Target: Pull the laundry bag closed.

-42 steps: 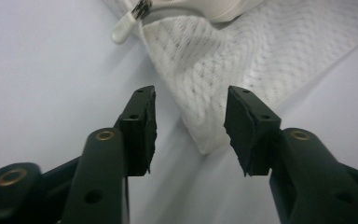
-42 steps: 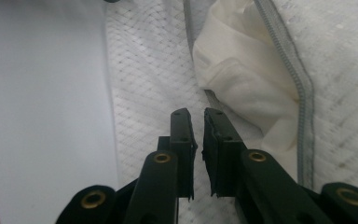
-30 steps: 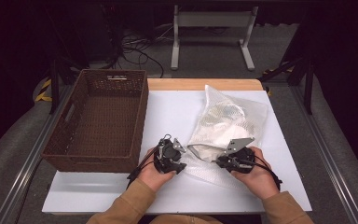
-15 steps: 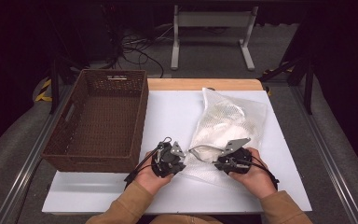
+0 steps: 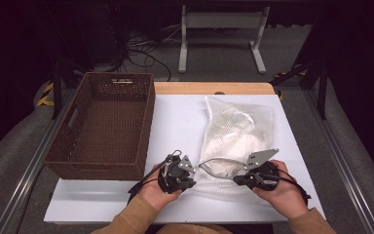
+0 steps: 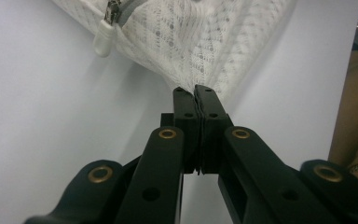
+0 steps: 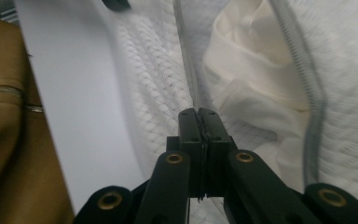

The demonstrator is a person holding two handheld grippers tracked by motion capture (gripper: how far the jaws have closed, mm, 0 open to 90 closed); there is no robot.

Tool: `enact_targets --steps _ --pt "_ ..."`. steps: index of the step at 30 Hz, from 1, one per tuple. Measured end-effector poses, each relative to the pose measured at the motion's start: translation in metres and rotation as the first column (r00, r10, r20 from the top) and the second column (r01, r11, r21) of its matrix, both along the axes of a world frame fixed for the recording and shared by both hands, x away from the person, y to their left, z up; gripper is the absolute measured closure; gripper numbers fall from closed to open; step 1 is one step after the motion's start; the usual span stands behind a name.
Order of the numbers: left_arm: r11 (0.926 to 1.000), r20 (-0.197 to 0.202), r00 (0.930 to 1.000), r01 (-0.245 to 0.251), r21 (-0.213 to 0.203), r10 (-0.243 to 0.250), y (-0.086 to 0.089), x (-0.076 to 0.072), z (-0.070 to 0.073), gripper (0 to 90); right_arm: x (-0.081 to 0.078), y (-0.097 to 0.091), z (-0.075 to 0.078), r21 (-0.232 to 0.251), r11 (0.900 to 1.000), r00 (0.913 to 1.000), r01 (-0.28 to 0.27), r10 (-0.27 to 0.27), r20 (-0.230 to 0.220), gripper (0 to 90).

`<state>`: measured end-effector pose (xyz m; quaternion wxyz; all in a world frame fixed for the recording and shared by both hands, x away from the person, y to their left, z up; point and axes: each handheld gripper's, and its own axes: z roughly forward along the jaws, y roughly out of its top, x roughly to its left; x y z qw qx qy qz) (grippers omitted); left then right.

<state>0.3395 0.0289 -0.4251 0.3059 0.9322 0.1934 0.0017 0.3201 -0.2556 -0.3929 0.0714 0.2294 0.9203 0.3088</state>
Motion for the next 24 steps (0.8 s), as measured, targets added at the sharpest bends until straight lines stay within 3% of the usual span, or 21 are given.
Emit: enact_targets --steps 4,8,12,15,24 --pt "0.9999 -0.008 0.9999 -0.010 -0.006 0.010 -0.001 0.001 -0.001 79.3 -0.012 -0.008 0.021 0.023 0.9997 0.9981 0.011 -0.013 0.061 89.6" --pt "0.9988 -0.013 0.9990 -0.043 -0.024 0.042 0.003 0.005 -0.002 70.9 -0.012 -0.016 0.031 0.047 0.9981 0.9936 0.041 -0.046 0.103 89.5" --pt "0.9971 -0.024 0.9973 -0.070 -0.030 0.069 0.007 0.010 -0.003 63.2 -0.005 -0.018 0.023 0.040 0.9974 0.9949 0.059 -0.062 0.080 87.2" --pt "0.9957 -0.015 0.9959 -0.090 -0.025 0.089 0.009 0.011 -0.005 61.5 -0.003 -0.013 0.018 0.028 0.9983 0.9961 0.052 -0.054 0.070 80.0" --pt "0.9935 0.015 0.9934 -0.113 -0.011 0.114 0.013 0.010 -0.002 57.7 -0.003 -0.004 0.032 0.059 0.9977 0.9931 0.035 -0.041 0.109 73.1"
